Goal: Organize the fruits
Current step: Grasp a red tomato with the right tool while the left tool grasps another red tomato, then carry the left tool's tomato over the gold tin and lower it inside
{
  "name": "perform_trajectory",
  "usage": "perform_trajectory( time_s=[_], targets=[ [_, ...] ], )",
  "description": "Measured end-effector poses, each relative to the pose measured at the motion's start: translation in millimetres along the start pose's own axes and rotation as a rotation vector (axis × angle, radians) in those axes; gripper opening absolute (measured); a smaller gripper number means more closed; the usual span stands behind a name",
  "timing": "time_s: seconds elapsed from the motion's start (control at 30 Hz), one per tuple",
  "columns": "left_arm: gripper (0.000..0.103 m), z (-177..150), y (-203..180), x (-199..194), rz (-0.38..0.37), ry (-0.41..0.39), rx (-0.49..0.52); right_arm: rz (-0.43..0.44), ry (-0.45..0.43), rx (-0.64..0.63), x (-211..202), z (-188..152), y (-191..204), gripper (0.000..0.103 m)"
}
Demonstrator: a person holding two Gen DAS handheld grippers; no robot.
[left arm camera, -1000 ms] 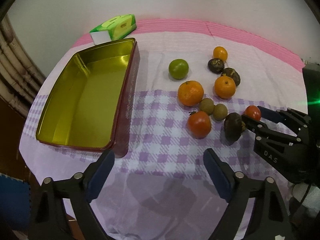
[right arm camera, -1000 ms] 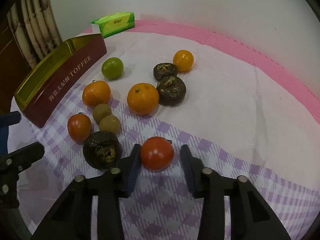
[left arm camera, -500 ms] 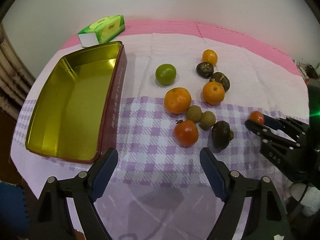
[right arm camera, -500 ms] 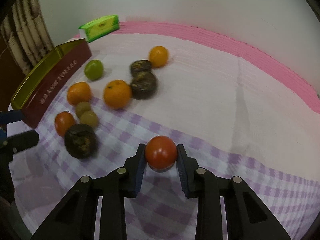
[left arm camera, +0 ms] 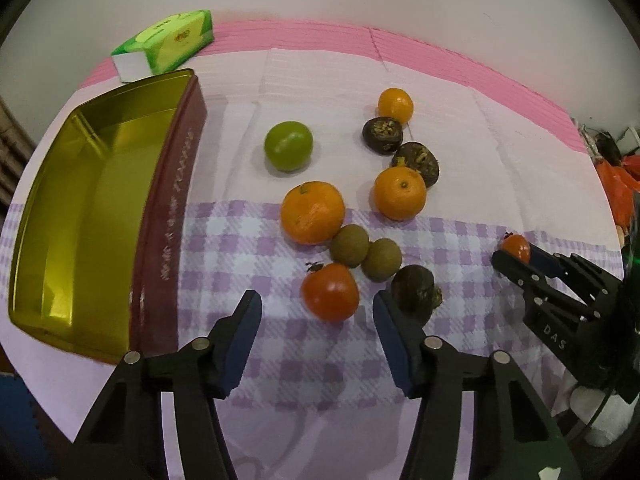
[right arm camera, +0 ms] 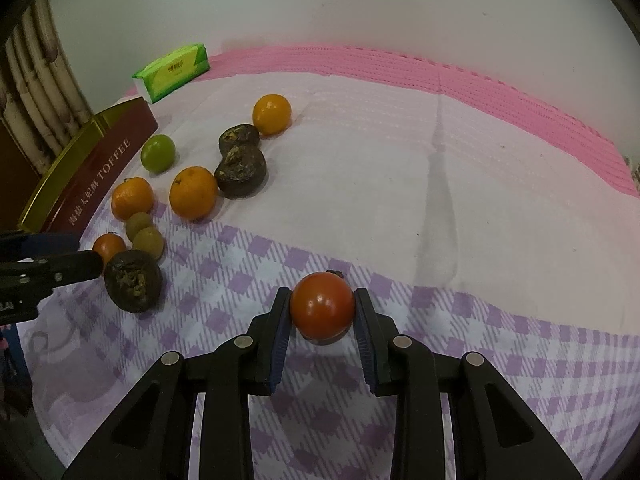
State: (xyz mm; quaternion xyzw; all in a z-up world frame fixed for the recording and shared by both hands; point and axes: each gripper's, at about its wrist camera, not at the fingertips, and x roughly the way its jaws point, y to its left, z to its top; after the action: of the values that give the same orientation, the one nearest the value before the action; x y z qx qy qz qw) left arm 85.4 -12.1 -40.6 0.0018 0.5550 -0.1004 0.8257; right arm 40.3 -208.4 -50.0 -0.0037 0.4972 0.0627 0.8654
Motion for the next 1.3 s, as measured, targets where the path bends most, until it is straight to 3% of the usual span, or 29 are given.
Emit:
perform_trajectory(
  time_s=[0.13, 0.23, 0.4, 0.43, 0.93, 1.1, 1.3],
  targets=[
    [0.049, 5.5, -0.7, 10.0, -0.017, 0.021, -0.010, 0.000, -0.001, 0.001, -0.2, -0.8, 0.2, 0.032],
    [0.040, 8.2, -1.3, 17.0, -0.017, 0.036, -0.005, 0.002, -0.001, 0.003, -0.2, -1.0, 0.0, 0.032],
    [0.036, 8.4, -1.7, 23.1, -0.016, 0.044, 0.000, 0.001, -0.003, 0.004, -0.3, -1.0, 0.7, 0.032],
    [0.031, 8.4, -2.0, 23.6, -0.018, 0.045, 0.002, 0.002, -0.003, 0.004, -0.1, -0.7, 0.7, 0.032],
    [0.030, 6.0, -0.1, -0.2, 0.002, 0.001, 0.017, -0.003, -0.003, -0.001, 0.0, -0.9, 1.4, 0.032],
    [0.030, 11.3, 15.6, -21.2, 0.017, -0.043, 0.002, -0.010, -0.003, -0.006, 0.6, -0.3, 2.8, 0.032],
    [0.030, 21.4, 54.3, -38.6, 0.088, -0.094, -0.045, -0.020, -0.005, -0.014, 1.1, -0.2, 4.2, 0.032]
  ],
)
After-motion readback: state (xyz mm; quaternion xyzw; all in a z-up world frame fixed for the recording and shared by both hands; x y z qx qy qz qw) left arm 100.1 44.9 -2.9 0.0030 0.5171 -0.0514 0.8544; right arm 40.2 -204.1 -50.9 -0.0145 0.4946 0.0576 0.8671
